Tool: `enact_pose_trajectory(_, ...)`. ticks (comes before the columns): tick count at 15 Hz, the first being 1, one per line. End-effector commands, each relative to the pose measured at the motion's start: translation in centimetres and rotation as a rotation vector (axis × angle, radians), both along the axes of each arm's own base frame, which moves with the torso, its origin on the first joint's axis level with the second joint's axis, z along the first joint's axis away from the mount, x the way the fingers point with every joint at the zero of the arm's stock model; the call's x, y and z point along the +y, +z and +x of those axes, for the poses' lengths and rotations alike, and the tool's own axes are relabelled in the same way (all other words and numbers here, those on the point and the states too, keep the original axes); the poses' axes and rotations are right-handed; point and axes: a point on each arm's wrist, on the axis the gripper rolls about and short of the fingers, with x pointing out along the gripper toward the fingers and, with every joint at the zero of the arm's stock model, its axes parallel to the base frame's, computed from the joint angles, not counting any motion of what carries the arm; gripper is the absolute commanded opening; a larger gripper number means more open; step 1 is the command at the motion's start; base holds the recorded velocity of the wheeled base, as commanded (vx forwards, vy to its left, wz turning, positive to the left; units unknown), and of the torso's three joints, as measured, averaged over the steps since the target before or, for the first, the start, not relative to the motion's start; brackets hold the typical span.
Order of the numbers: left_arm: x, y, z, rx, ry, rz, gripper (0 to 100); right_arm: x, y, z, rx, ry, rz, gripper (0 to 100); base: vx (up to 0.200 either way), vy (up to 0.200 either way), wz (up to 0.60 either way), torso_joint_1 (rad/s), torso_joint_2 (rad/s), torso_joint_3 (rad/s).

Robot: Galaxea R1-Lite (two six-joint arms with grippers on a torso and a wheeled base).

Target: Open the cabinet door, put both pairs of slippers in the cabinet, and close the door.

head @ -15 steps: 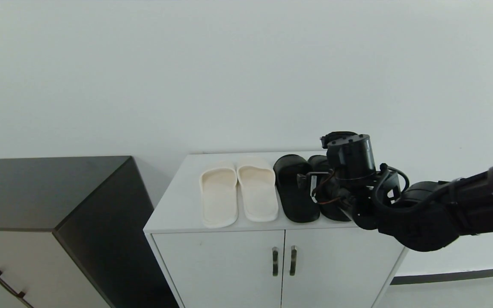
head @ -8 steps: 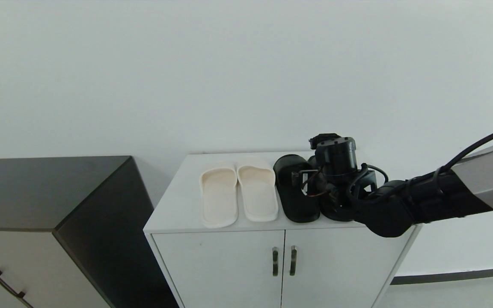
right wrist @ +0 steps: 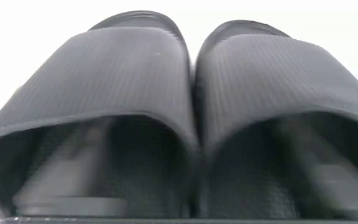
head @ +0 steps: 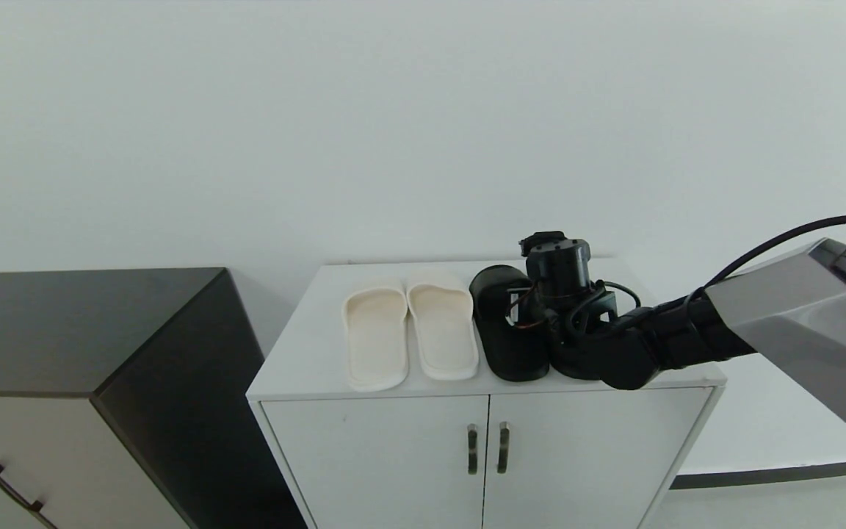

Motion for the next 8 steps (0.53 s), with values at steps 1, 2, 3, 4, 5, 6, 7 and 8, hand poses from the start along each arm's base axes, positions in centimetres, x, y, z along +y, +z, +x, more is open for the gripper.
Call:
enact_pose_trajectory(1, 0.0, 0.0, 0.0, 0.0, -0.001, -0.001, 0, 0.0, -0.6, 0.4, 0.005, -0.008, -0.006, 0, 0.0, 0.0, 0.0, 0.0, 0.0, 0.0)
enact_pose_trajectory(2, 0.0, 0.0, 0.0, 0.0, -0.001, -0.001, 0, -0.1, -0.3, 0.3, 0.0, -0.008, -0.002, 0, 0.0, 0.0, 0.0, 0.0, 0.0, 0.0)
enact_pose_trajectory(3, 0.0, 0.0, 0.0, 0.0, -0.001, -0.001, 0, -0.2, 0.2, 0.1, -0.008, -0.01, 0.002, 0, 0.0, 0.0, 0.0, 0.0, 0.0, 0.0)
enact_pose_trajectory(4, 0.0, 0.0, 0.0, 0.0, -0.001, 0.001, 0, -0.3, 0.4, -0.1, -0.01, -0.009, 0.004, 0, 0.0, 0.0, 0.0, 0.0, 0.0, 0.0)
enact_pose_trajectory(5, 0.0, 0.0, 0.0, 0.0, -0.001, -0.001, 0, -0.5, 1.0, -0.5, -0.016, -0.006, 0.01, 0, 0.0, 0.0, 0.0, 0.0, 0.0, 0.0)
enact_pose_trajectory(6, 0.0, 0.0, 0.0, -0.002, 0.001, -0.001, 0, -0.5, 1.5, -1.1, -0.021, -0.001, 0.011, 0, 0.0, 0.0, 0.0, 0.0, 0.0, 0.0)
enact_pose_trajectory(7, 0.0, 0.0, 0.0, 0.0, -0.001, -0.001, 0, -0.9, 2.2, -2.1, -0.022, 0.008, 0.0, 0, 0.0, 0.0, 0.0, 0.0, 0.0, 0.0)
enact_pose_trajectory(8, 0.0, 0.0, 0.0, 0.0, -0.001, -0.001, 0, -1.4, 3.4, -3.4, -0.034, 0.027, -0.018, 0, 0.0, 0.0, 0.0, 0.0, 0.0, 0.0)
